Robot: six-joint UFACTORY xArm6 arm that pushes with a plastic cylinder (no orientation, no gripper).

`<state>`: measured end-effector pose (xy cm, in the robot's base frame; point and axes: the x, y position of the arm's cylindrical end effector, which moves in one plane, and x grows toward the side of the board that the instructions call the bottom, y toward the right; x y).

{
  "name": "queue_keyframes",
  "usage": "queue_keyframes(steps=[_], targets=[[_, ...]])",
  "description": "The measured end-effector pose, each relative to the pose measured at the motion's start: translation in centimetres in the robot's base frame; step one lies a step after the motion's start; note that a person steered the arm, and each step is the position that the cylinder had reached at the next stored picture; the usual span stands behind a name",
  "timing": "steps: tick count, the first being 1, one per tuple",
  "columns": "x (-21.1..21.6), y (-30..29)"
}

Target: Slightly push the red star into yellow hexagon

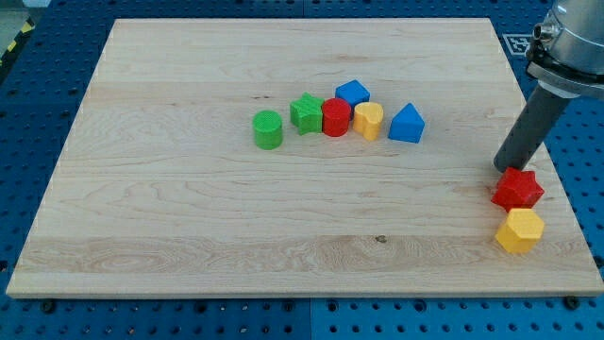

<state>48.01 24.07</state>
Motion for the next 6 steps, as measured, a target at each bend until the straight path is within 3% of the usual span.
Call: queue_keyframes(steps=[6], targets=[[-0.4, -3.7]])
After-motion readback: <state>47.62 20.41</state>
